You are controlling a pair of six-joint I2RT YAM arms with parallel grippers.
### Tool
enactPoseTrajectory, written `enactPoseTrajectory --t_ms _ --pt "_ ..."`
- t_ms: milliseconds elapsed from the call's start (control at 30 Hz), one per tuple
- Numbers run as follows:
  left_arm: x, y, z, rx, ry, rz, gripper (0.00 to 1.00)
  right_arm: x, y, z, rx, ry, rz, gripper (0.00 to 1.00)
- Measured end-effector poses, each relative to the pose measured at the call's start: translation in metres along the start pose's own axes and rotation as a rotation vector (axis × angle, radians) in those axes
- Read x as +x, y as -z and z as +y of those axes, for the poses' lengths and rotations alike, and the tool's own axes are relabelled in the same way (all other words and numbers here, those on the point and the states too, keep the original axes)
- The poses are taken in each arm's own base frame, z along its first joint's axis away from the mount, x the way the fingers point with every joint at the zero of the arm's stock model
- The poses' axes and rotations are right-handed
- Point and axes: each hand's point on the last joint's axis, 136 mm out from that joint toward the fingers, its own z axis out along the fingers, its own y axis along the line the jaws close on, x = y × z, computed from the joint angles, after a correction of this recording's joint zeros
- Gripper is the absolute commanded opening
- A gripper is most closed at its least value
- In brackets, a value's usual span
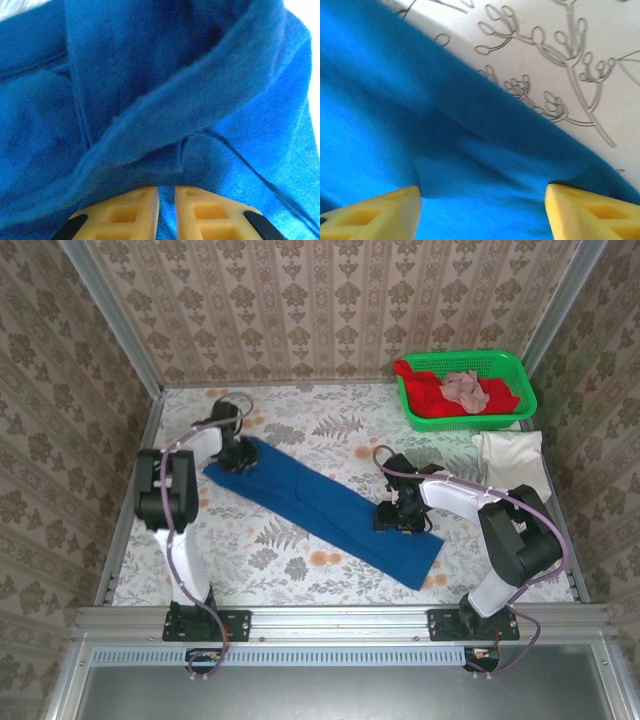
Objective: Fold and stack the t-shirts
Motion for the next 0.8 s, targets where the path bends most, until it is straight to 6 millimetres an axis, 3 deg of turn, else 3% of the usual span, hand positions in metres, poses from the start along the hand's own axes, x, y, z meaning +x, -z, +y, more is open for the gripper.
enactPoseTrajectory --t_ms 133,233,400,467,600,667,800 --pt "-0.053 -0.022 -0.04 0.05 -0.087 -0.047 0.23 0.004 0.0 0.005 -0.032 0.021 0.022 0.67" --pt "-0.078 -0.035 -0.069 0.081 -0.146 -0.076 0.35 0.008 0.001 0.008 -0.049 0.03 0.042 0.67" --pt "-0.088 -0.042 -0.1 0.108 -0.198 -0.106 0.4 0.007 0.01 0.013 -0.061 0.053 0.044 0.68" --pt "-0.086 -0.041 -0.104 0.111 -0.205 -0.108 0.5 -0.002 0.02 0.019 -0.078 0.07 0.01 0.68" --pt "-0.078 -0.029 -0.102 0.109 -0.218 -0.105 0.7 -0.031 0.041 0.038 -0.121 0.108 -0.089 0.68" --pt "-0.074 -0.013 -0.097 0.093 -0.233 -0.112 0.82 -0.049 0.049 0.048 -0.136 0.12 -0.137 0.68" --pt "-0.072 0.045 -0.095 0.097 -0.293 -0.186 0.97 -0.104 0.053 0.076 -0.166 0.136 -0.223 0.68"
